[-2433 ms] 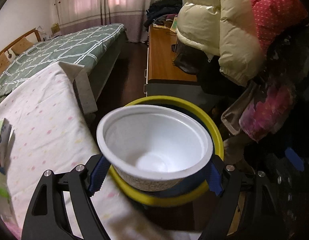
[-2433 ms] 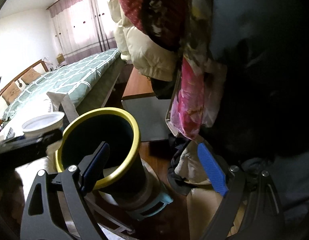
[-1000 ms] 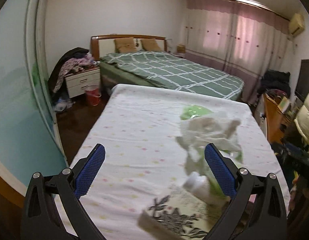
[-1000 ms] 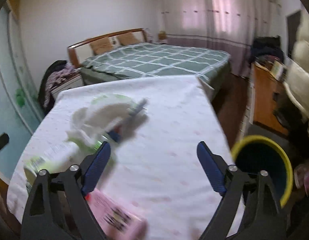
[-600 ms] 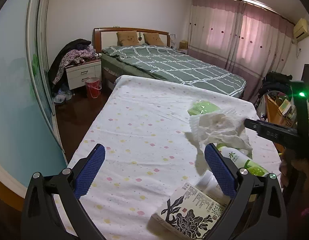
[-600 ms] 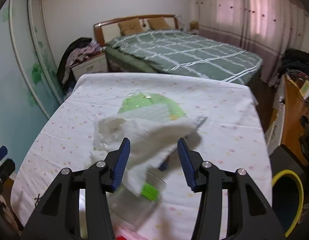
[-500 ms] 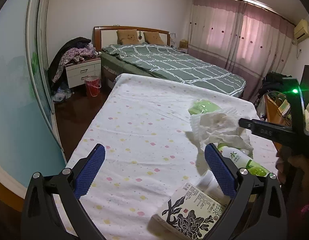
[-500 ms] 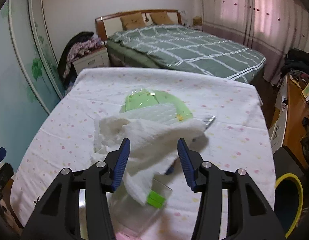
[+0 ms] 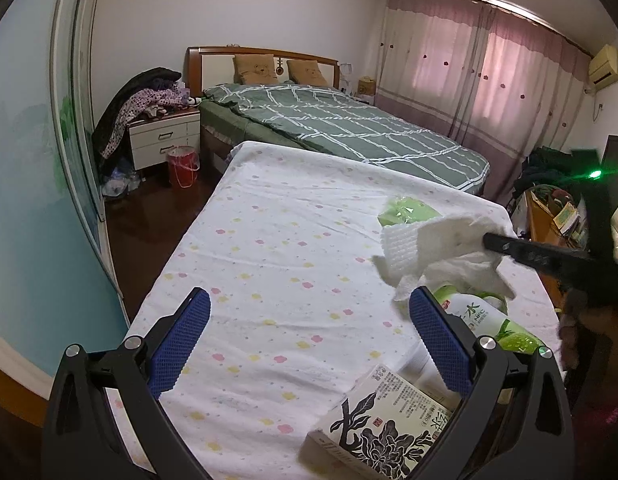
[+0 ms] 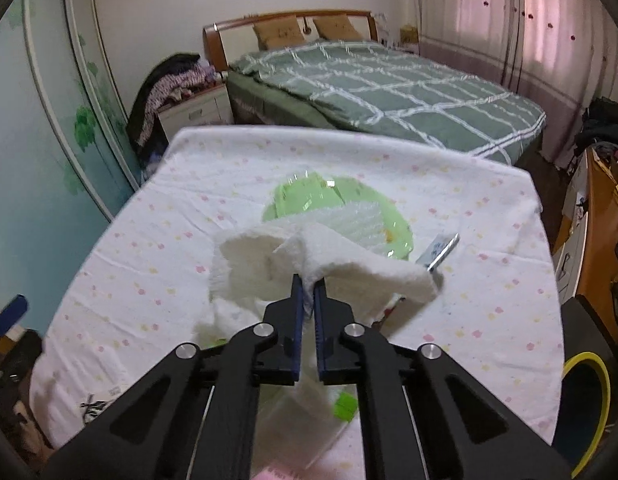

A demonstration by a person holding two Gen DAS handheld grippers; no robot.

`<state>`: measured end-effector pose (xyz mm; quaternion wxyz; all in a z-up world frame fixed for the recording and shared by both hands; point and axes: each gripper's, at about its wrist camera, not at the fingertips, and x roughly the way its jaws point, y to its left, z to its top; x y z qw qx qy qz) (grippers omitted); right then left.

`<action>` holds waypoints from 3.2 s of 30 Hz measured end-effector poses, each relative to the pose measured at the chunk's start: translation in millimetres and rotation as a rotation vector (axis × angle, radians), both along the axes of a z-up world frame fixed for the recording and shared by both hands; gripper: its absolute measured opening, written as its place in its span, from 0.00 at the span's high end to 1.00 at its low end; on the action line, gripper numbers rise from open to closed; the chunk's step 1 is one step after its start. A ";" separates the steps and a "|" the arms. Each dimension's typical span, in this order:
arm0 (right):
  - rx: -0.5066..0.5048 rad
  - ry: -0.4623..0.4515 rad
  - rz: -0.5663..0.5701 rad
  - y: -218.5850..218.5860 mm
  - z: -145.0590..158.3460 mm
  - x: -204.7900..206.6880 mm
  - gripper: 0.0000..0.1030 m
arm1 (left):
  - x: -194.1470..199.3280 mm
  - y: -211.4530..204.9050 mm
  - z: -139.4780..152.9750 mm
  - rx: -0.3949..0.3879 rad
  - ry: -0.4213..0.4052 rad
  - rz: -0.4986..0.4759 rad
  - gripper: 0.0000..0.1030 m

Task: Collect trash
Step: 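Pinch the crumpled white tissue with the right tool and lift it, then carry the tissue over the bin and open the right tool, then grasp the green-labelled plastic bottle with the left tool and lift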

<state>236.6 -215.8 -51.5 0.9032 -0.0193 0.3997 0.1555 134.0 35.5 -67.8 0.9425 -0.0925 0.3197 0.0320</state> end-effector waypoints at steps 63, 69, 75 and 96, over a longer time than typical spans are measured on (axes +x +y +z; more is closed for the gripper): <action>0.041 -0.020 -0.847 -323.9 -55.6 -125.1 0.74 | -23.2 -149.4 2.2 0.123 0.028 -0.317 0.05; 0.053 -0.018 -0.834 -321.4 -55.8 -126.5 0.74 | -20.4 -154.1 -6.3 0.150 0.050 -0.319 0.15; 0.060 -0.020 -0.833 -321.7 -55.5 -127.3 0.74 | -12.5 -150.8 -15.0 0.170 0.074 -0.313 0.32; 0.071 -0.027 -0.808 -311.2 -52.5 -129.6 0.74 | -12.8 -138.7 12.3 0.139 -0.017 -0.313 0.46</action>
